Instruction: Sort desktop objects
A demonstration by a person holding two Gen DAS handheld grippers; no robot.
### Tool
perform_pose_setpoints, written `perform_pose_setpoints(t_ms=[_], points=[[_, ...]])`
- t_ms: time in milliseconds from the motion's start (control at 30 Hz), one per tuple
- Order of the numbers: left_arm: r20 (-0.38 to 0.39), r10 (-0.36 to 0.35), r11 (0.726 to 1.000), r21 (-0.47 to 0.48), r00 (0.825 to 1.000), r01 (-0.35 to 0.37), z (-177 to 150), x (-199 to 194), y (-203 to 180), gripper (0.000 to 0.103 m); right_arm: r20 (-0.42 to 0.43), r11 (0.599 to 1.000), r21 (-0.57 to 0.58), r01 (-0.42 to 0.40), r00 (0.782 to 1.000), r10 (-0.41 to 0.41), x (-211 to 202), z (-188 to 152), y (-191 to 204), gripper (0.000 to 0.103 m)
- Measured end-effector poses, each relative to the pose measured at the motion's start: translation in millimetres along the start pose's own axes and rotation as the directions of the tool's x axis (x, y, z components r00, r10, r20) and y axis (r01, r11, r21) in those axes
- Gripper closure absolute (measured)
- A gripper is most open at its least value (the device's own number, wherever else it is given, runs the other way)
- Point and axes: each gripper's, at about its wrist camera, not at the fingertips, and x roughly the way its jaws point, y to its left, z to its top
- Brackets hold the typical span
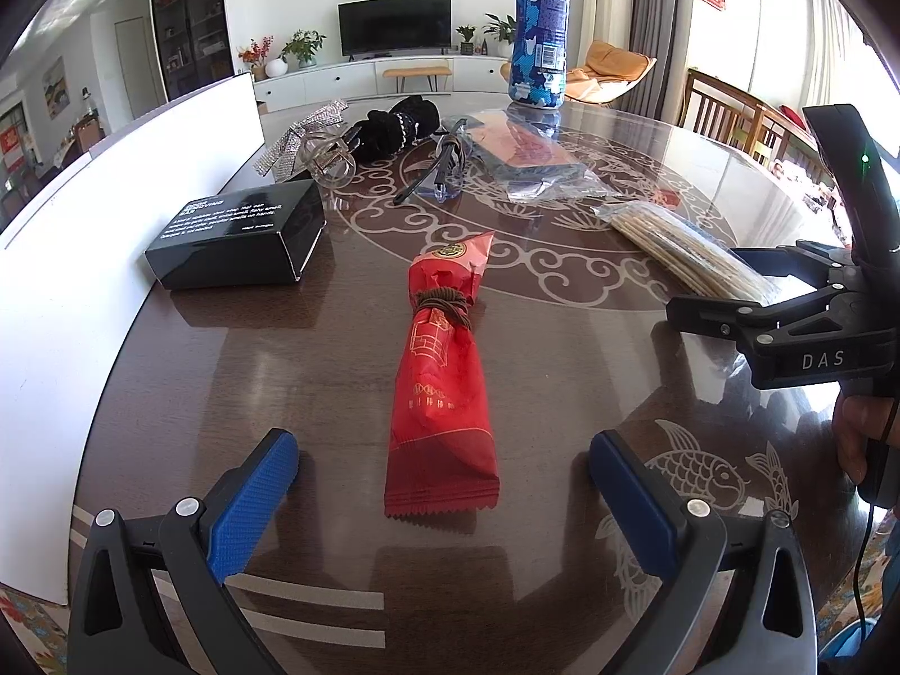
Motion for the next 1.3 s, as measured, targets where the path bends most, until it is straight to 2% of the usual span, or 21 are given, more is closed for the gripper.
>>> perform_pose_setpoints(t_ms=[167,367,500,533,567,600,633,800,900,1000,1100,1133,1200,1233,1300], points=[[-0.077,-0.031,0.998,0.045,0.997,0.035,13.6,7.6,1.4,0.0,-0.001,1.0,-0.001,-0.002,1.0,0.002,0.1,0.0,0.0,0.003],[-0.202,-0.056,0.992,0.098,0.978,0.077,40.9,27.8,5.7,0.0,-0.003,1.0,-0.004,-0.004,1.0,0.004,0.9,-0.3,0.8,0.003],[-0.218,-0.061,0.99,0.114,0.974,0.087,48.6,32.2,5.5,0.002,-0.004,1.0,-0.004,-0.004,1.0,0.004,1.2,-0.4,1.1,0.002],[-0.203,-0.064,0.989,0.115,0.977,0.088,50.0,29.3,5.6,0.018,-0.004,1.0,-0.005,-0.004,1.0,0.004,1.4,-0.5,1.3,0.002],[-0.192,-0.063,0.99,0.113,0.979,0.085,52.7,25.6,6.1,0.044,-0.003,1.0,-0.004,-0.004,1.0,0.004,1.2,-0.3,1.1,0.002],[-0.194,-0.058,0.991,0.103,0.979,0.08,54.9,23.1,7.7,0.059,-0.004,1.0,-0.004,-0.004,1.0,0.004,1.2,-0.4,1.1,0.002],[-0.202,-0.067,0.993,0.084,0.977,0.085,56.3,21.5,10.3,0.084,-0.004,1.0,-0.005,-0.005,1.0,0.005,1.3,-0.4,1.1,0.001],[-0.188,-0.116,0.993,0.001,0.975,0.118,45.0,6.8,20.8,0.084,-0.024,1.0,-0.02,-0.024,0.999,0.023,2.6,0.4,0.8,0.0],[-0.179,-0.105,0.994,-0.006,0.978,0.106,32.8,-6.5,23.5,0.084,-0.103,0.996,-0.055,-0.068,0.993,0.062,3.5,6.2,-2.4,0.0],[-0.173,-0.107,0.994,-0.012,0.979,0.106,28.4,-11.8,24.0,0.084,-0.2,0.993,-0.031,-0.117,0.974,0.109,5.5,15.5,-11.5,0.001],[-0.17,-0.107,0.994,-0.006,0.98,0.108,26.1,-12.8,19.4,0.084,-0.278,0.991,-0.071,-0.112,0.956,0.088,10.6,26.4,-9.0,0.015],[-0.169,-0.11,0.994,-0.007,0.979,0.11,26.0,-12.7,18.2,0.084,-0.295,0.989,-0.097,-0.107,0.953,0.075,11.7,29.2,-5.7,0.024],[-0.165,-0.114,0.993,-0.01,0.98,0.114,25.5,-14.7,16.8,0.084,-0.311,0.985,-0.139,-0.106,0.949,0.059,10.4,34.0,-1.1,0.049],[-0.162,-0.116,0.993,-0.009,0.98,0.116,25.4,-16.8,16.7,0.084,-0.32,0.984,-0.138,-0.109,0.946,0.06,9.0,36.2,-1.2,0.068],[-0.153,-0.114,0.993,-0.005,0.982,0.115,24.3,-22.7,17.4,0.084,-0.339,0.985,-0.127,-0.115,0.939,0.065,4.9,37.6,-4.0,0.07]])
